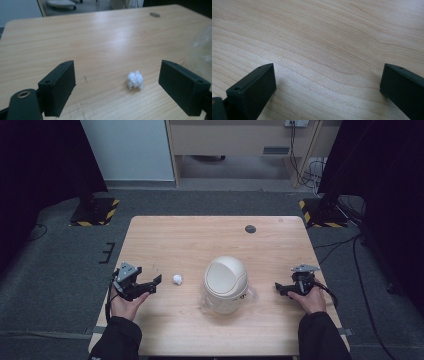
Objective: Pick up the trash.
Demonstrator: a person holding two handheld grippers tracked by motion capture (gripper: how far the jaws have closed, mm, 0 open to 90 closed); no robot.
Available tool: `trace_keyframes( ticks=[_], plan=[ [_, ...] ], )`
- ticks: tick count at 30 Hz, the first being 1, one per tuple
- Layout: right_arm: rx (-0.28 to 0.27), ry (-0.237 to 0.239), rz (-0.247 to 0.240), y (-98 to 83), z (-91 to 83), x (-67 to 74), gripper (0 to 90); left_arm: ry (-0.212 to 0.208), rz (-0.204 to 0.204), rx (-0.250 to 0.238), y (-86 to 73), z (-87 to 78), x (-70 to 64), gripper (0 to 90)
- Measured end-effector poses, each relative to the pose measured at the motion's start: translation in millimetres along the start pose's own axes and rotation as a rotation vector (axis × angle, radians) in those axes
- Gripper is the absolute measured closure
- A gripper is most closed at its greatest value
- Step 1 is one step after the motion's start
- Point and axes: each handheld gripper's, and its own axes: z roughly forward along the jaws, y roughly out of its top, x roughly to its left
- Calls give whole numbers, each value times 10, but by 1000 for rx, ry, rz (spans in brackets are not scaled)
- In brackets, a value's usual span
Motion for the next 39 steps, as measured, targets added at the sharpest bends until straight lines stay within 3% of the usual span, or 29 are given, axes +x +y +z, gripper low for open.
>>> trace_keyframes(
  ticks=[7,12,18,19,31,39],
  plan=[
    [0,0,-1,0,0,-1,6,-55,19,-99,185,-109,-170,152],
    [-1,1,-3,0,1,0,7,-103,1,-144,278,-147,-268,154],
    [-1,1,-3,0,1,0,7,-145,10,-161,409,-152,-431,154],
    [-1,1,-4,0,1,0,7,-174,10,-170,440,-132,-497,152],
    [-1,3,-7,0,1,1,7,-269,55,-151,582,90,-852,149],
    [-1,3,-7,0,1,1,7,-328,91,-89,544,264,-1098,144]
  ],
)
